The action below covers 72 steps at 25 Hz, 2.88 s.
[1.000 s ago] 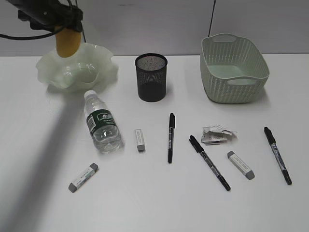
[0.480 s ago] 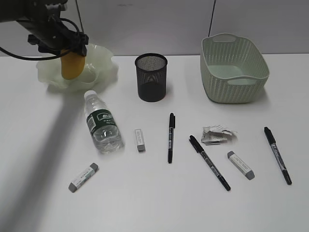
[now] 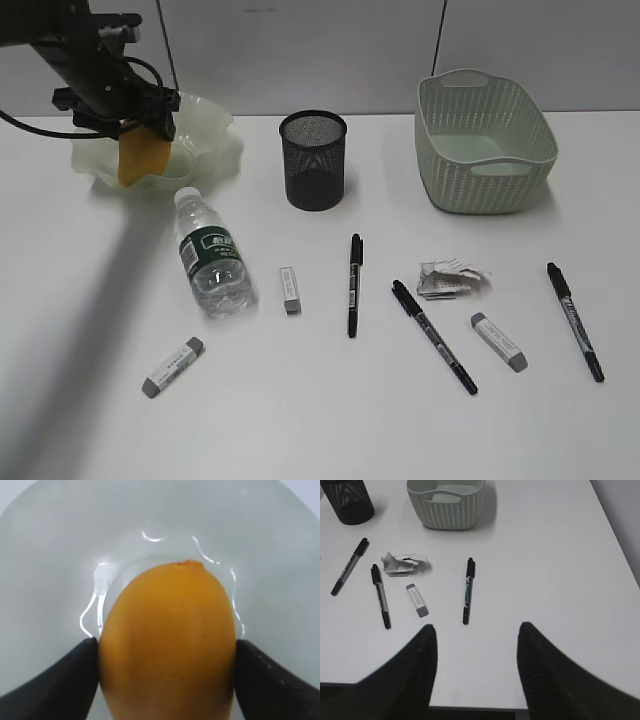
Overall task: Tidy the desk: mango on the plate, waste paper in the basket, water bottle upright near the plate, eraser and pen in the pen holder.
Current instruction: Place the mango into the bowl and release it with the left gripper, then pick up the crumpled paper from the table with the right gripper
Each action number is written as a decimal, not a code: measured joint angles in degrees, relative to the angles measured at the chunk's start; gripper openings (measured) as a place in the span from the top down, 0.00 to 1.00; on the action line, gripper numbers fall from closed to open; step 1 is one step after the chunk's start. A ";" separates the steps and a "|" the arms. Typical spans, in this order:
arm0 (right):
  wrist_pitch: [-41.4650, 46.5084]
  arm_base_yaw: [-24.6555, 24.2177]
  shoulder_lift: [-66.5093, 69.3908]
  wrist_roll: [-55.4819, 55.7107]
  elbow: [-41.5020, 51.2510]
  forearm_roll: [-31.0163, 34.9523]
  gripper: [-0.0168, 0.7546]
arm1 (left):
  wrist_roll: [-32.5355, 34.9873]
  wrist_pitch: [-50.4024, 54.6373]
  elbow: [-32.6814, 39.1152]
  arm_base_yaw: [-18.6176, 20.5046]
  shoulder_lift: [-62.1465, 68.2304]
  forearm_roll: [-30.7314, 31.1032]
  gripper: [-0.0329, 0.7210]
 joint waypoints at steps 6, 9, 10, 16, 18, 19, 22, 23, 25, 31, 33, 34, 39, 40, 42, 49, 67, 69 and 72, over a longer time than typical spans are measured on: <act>0.00 0.00 0.00 0.00 0.00 0.00 0.44 | 0.00 0.80 0.00 0.00 0.06 0.64 0.15; 0.00 0.00 0.00 0.00 0.00 0.00 0.44 | 0.00 -0.07 -0.10 0.00 0.61 -0.31 0.15; 0.00 0.00 0.00 0.00 0.00 0.00 0.44 | 0.00 -0.29 -0.10 0.00 0.92 -0.63 0.15; 0.00 0.00 0.00 0.00 0.00 0.00 0.44 | 0.00 -0.82 -0.10 0.00 1.82 -1.18 0.15; 0.00 0.00 0.00 0.00 0.00 0.00 0.44 | 0.00 -1.04 -0.10 0.00 1.82 -1.18 0.15; 0.00 0.00 0.00 0.00 0.00 0.00 0.44 | 0.00 -1.12 -0.10 0.00 1.82 -1.18 0.13; 0.00 0.00 0.00 0.00 0.00 0.00 0.44 | 0.00 -1.45 -0.10 0.00 1.82 -1.18 0.09; 0.00 0.00 0.00 0.00 0.00 0.00 0.44 | 0.00 -1.45 -0.18 0.00 1.82 -1.18 0.08; 0.00 0.00 0.00 0.00 0.00 0.00 0.44 | 0.00 -1.00 -0.51 0.00 1.82 -1.18 0.08; 0.00 0.00 0.00 0.00 0.00 0.00 0.44 | 0.00 5.64 -5.46 0.00 1.82 -0.88 0.08; 0.00 0.00 0.00 0.00 0.00 0.00 0.44 | 0.00 10.21 -8.70 0.00 1.82 -0.81 0.08; 0.00 0.00 0.00 0.00 0.00 0.00 0.44 | 0.00 12.74 -10.62 0.00 1.82 -0.81 0.09; 0.00 0.00 0.00 0.00 0.00 0.00 0.44 | 0.00 25.58 -18.66 0.00 1.76 -0.81 0.11; 0.00 0.00 0.00 0.00 0.00 0.00 0.44 | 0.00 25.97 -19.42 0.00 1.63 -0.81 0.12; 0.00 0.00 0.00 0.00 0.00 0.00 0.44 | 0.00 26.62 -19.90 0.00 1.35 -0.81 0.12; 0.00 0.00 0.00 0.00 0.00 0.00 0.44 | 0.00 27.08 -19.90 1.45 -1.76 0.00 0.14; 0.00 0.00 0.00 0.00 0.00 0.00 0.44 | 0.20 27.10 11.02 6.83 -33.35 -0.85 0.18; 0.00 0.00 0.00 0.00 0.00 0.00 0.44 | 0.85 27.10 17.49 6.83 -39.42 -0.79 0.18; 0.00 0.00 0.00 0.00 0.00 0.00 0.44 | 1.10 27.18 25.81 6.83 -49.39 -0.79 0.18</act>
